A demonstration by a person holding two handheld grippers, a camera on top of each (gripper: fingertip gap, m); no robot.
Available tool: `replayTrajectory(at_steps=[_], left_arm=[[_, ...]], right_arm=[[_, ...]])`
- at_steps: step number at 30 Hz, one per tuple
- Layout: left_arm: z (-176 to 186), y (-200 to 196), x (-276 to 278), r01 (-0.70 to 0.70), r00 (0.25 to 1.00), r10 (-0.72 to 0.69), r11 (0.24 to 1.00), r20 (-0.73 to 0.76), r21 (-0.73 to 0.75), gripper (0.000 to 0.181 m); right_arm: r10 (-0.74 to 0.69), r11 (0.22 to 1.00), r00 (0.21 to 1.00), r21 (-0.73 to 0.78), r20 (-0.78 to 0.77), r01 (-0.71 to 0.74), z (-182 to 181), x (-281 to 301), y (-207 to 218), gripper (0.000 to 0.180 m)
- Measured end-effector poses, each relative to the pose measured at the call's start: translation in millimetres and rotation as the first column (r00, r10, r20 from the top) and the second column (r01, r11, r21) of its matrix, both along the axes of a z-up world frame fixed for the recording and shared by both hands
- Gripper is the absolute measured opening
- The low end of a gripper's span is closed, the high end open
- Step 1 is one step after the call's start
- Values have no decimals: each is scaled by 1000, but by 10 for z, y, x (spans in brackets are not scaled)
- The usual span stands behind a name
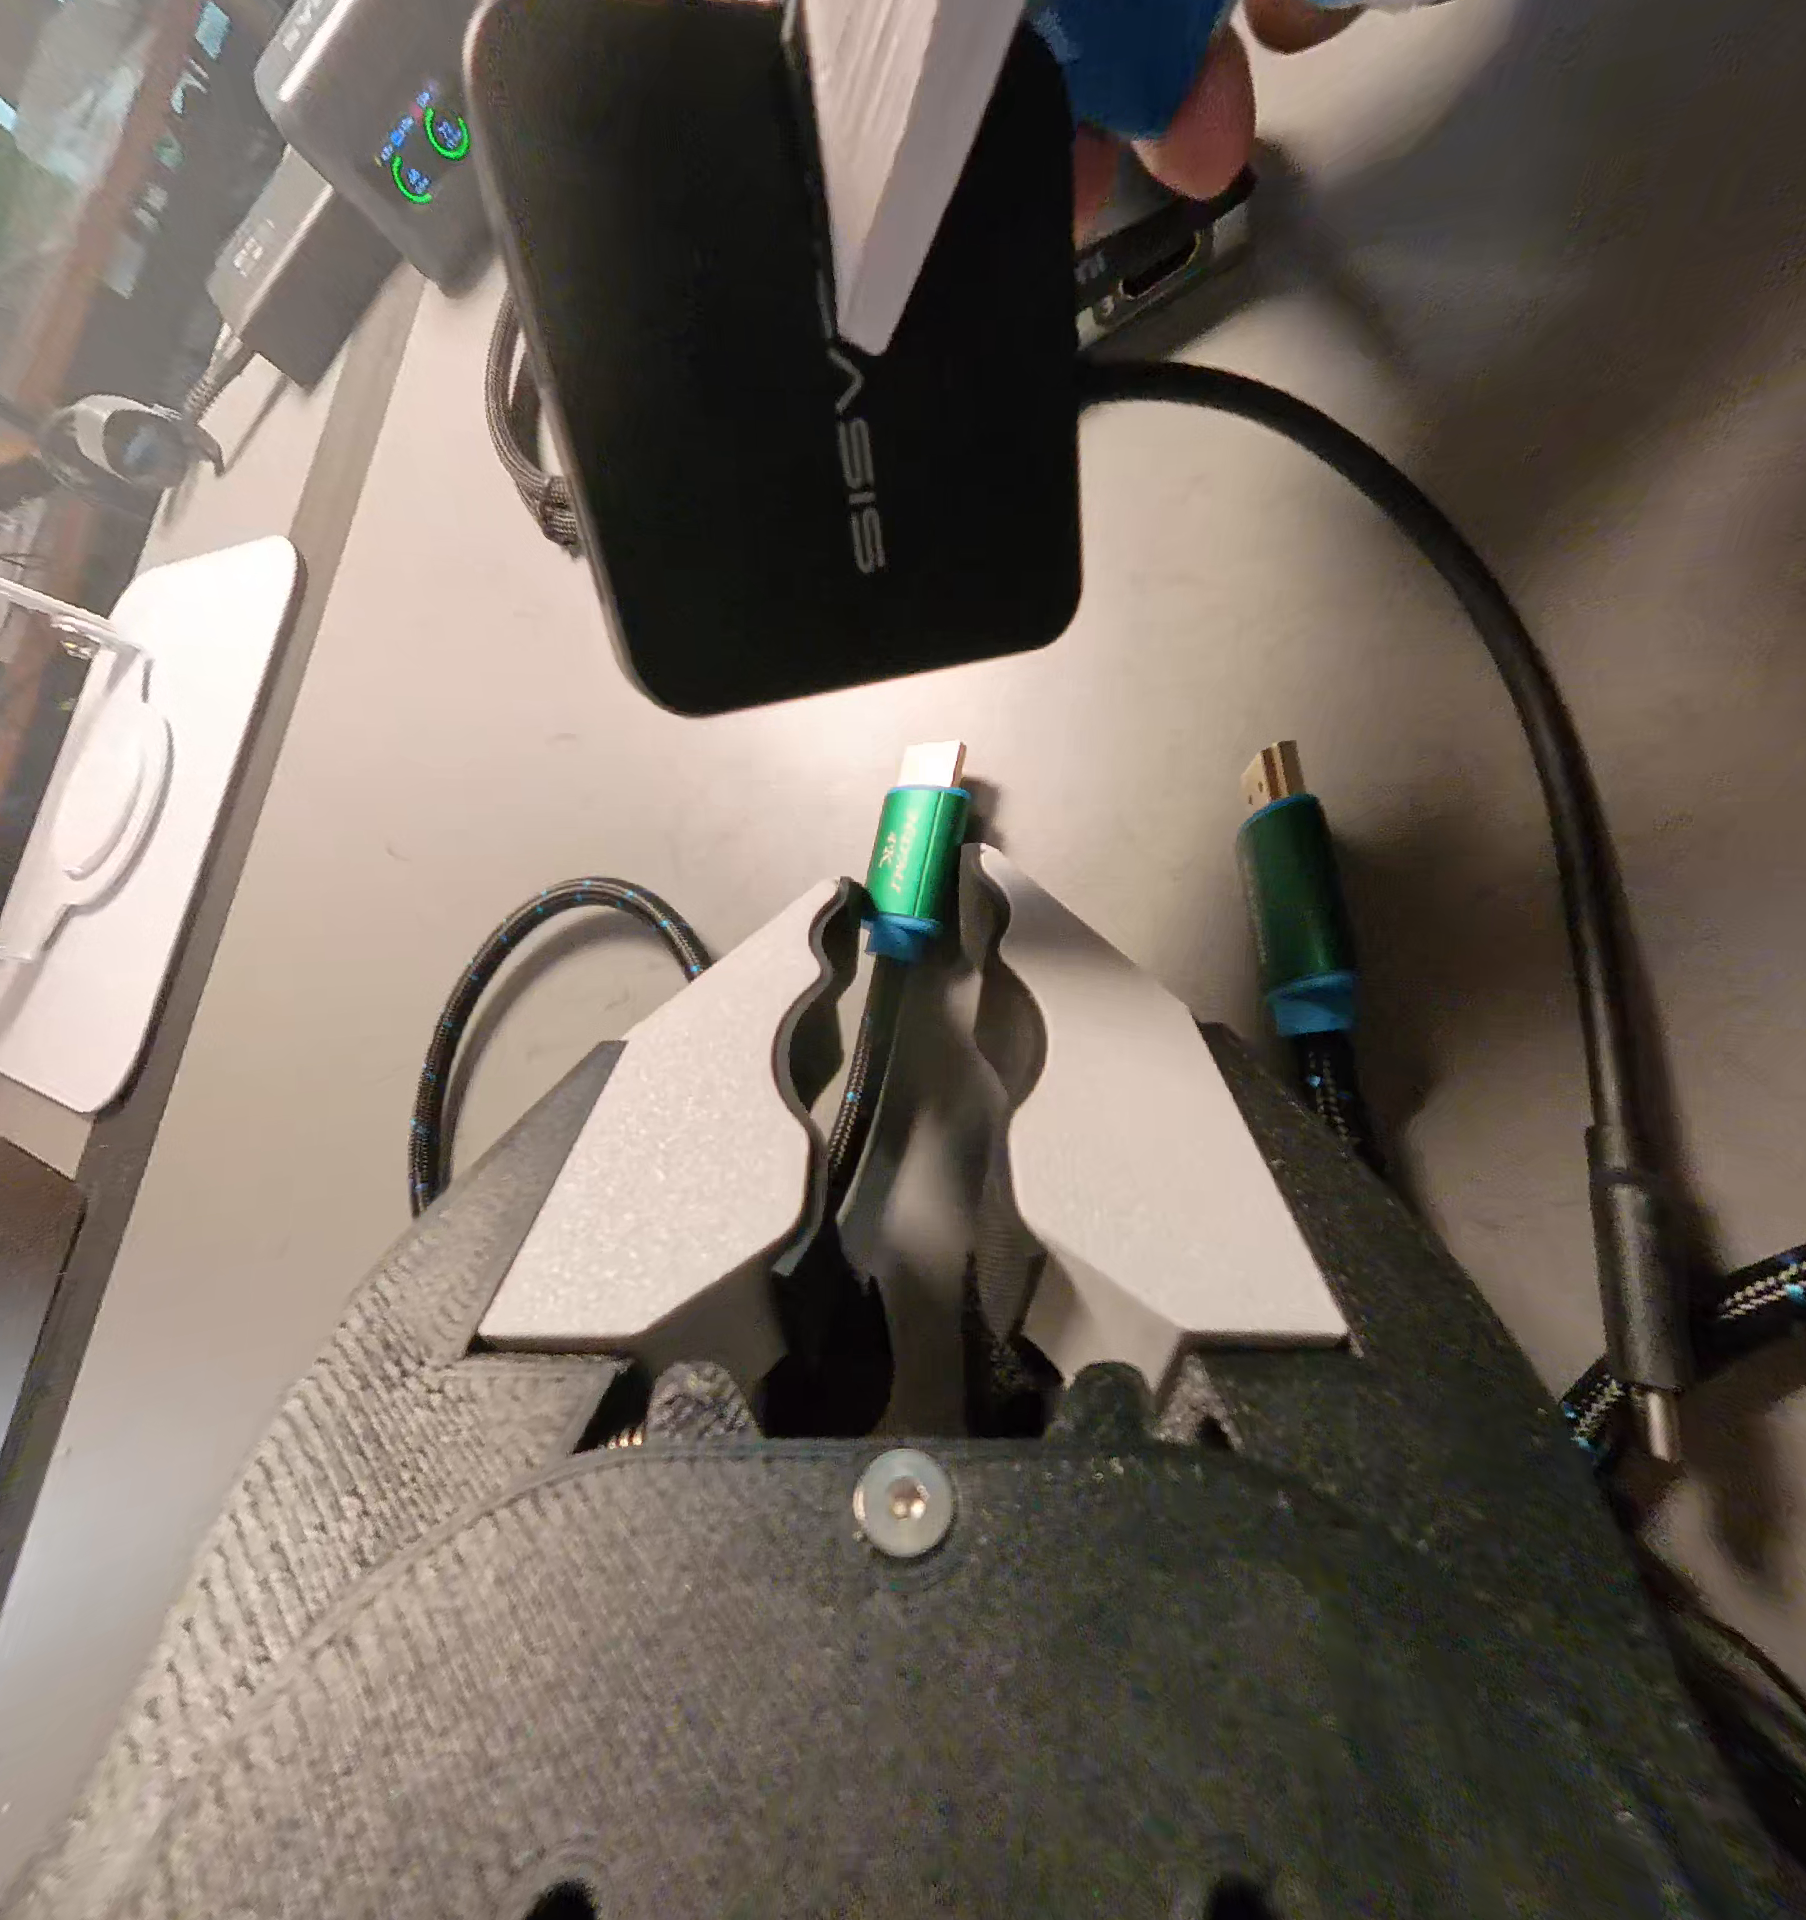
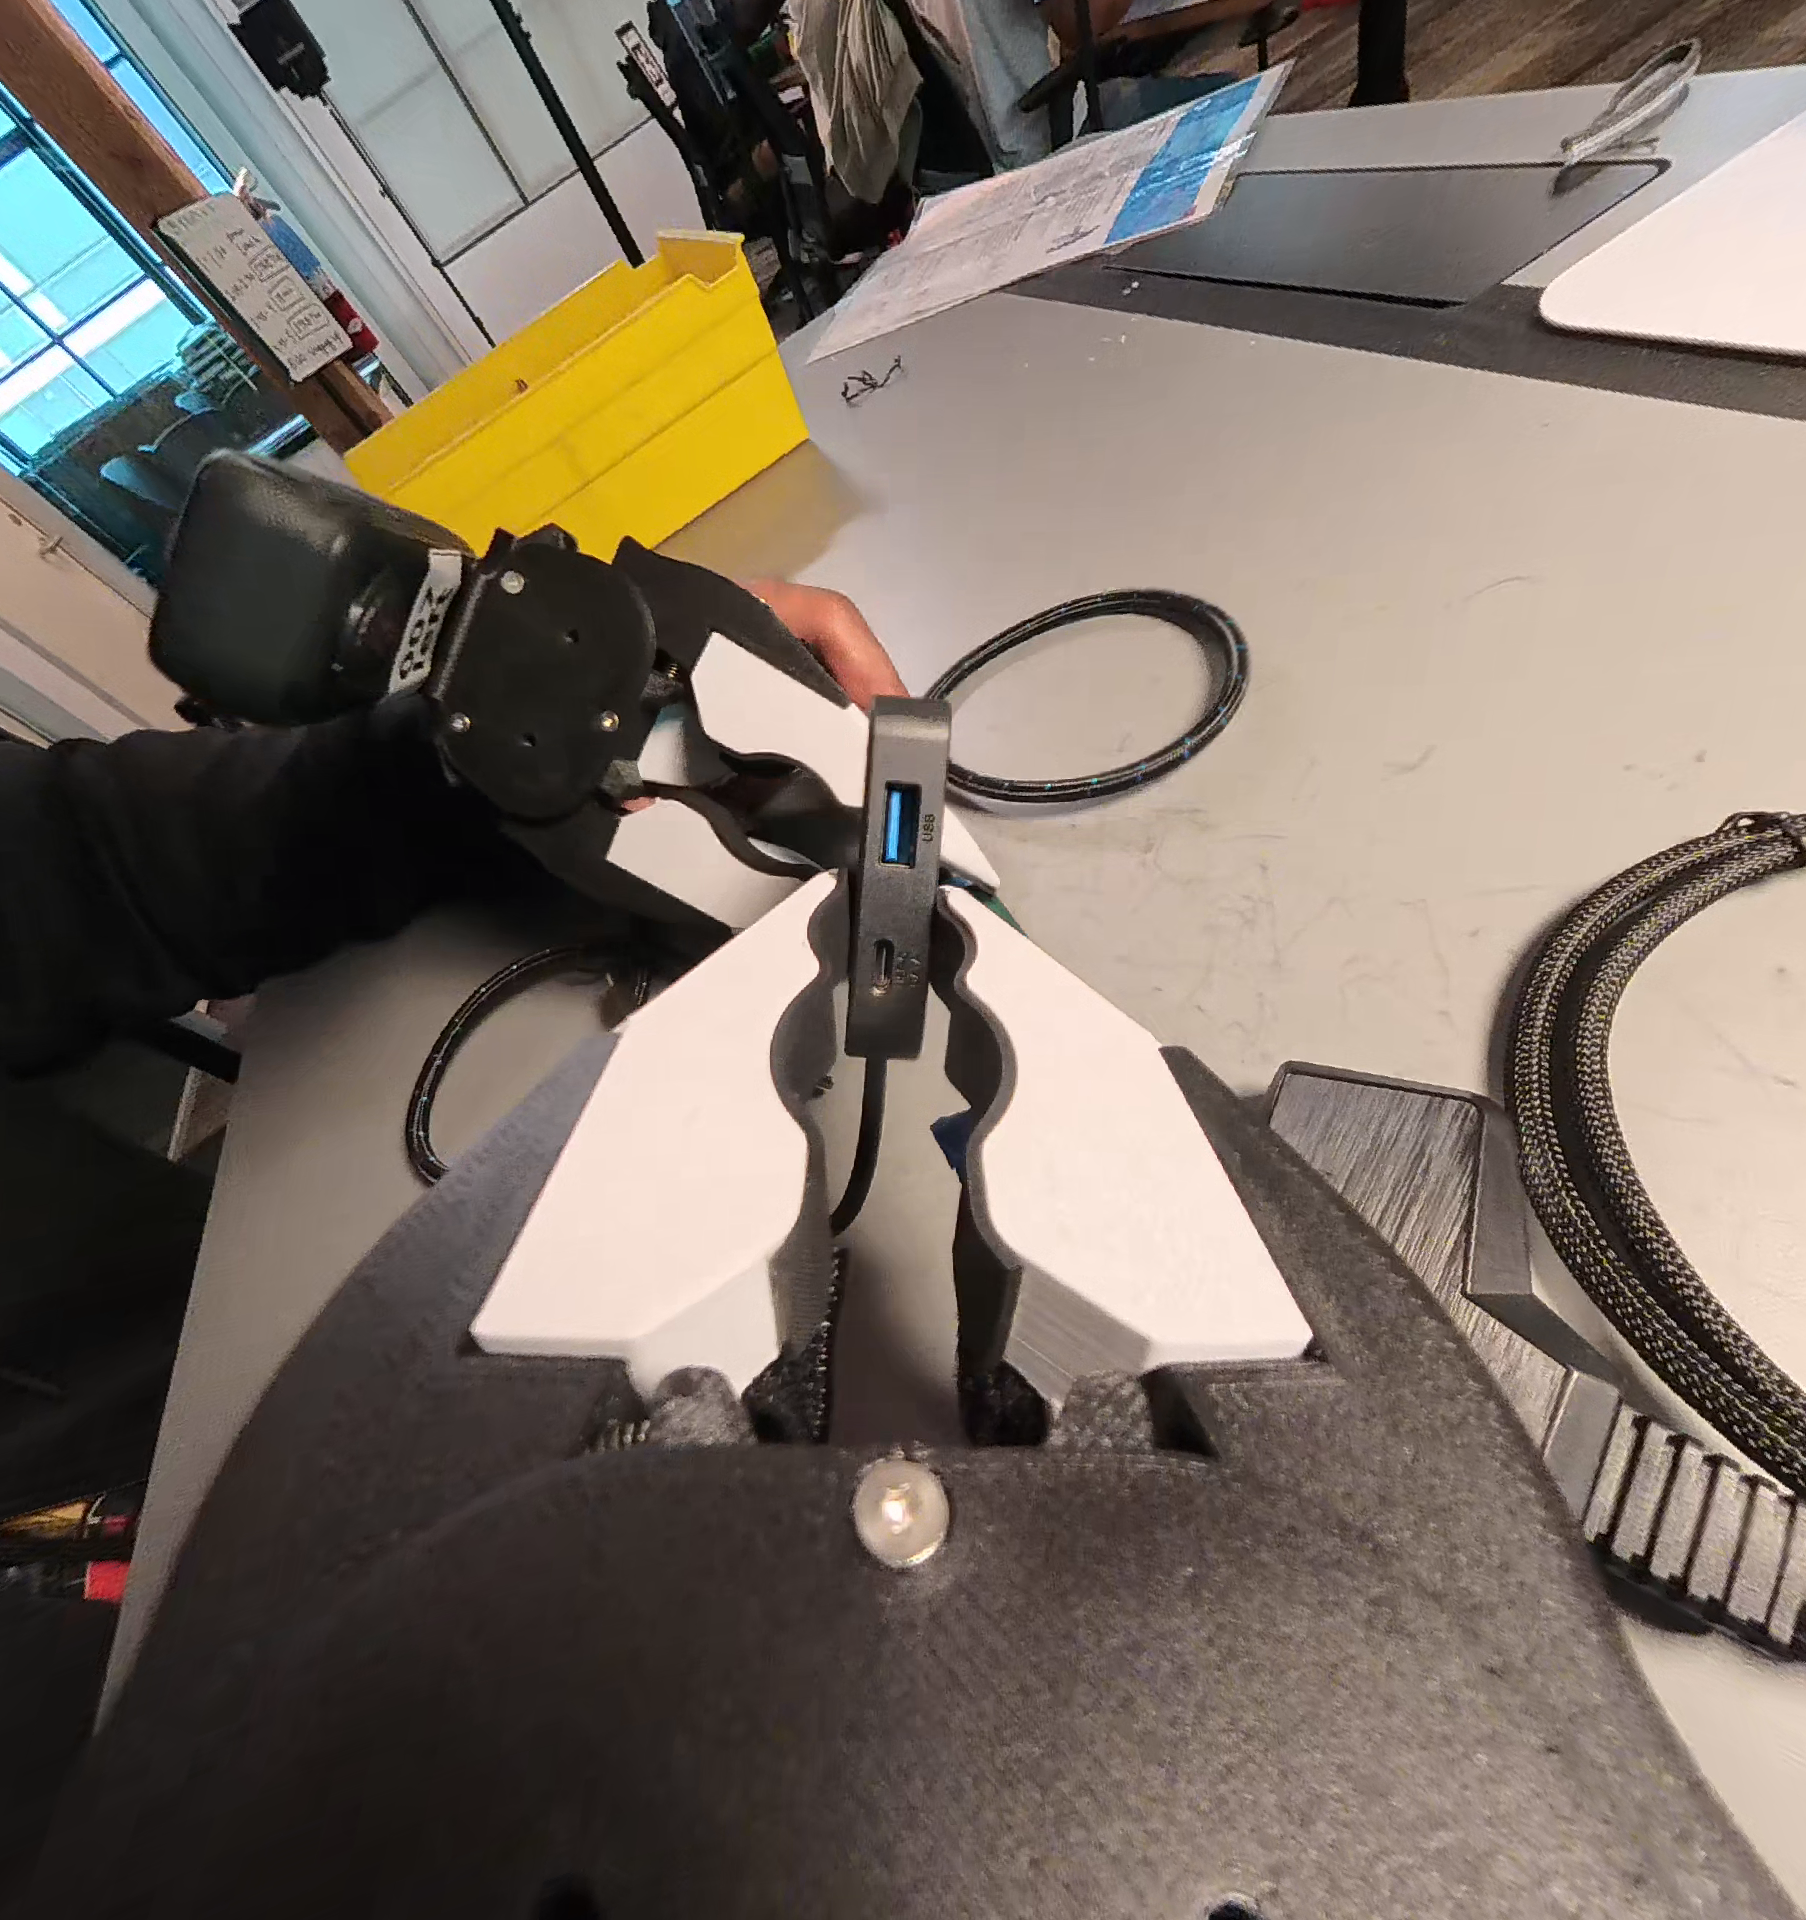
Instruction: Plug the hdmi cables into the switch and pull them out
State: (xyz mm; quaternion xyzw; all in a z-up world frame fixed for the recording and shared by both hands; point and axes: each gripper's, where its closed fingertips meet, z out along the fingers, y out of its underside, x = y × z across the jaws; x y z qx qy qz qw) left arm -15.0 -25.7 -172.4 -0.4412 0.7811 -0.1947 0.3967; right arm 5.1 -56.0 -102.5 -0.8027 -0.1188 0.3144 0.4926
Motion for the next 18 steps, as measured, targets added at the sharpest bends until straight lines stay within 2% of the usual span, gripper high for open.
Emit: replayTrajectory(at_steps=[7, 10, 14, 18], left_arm=[[12, -22, -22, 15, 1000, -15, 1000, 13, -2, 20], [11, 30, -6, -26, 1000, 26, 999, 18, 23, 20], [-9, 68, -4, -79, 997, 79, 997, -11, 1, 21], [-6, 53, -7, -57, 998, 57, 998, -6, 8, 19]], right_arm=[[-23, 1000, 1000, 13, 4, 23, 7, 48, 25, 15], [-44, 999, 999, 23, 23, 43, -10, 57, 52, 15], [-93, 994, 996, -47, 12, 94, -96, 102, 73, 15], [-131, 983, 989, -140, -69, 121, -156, 127, 71, 15]])
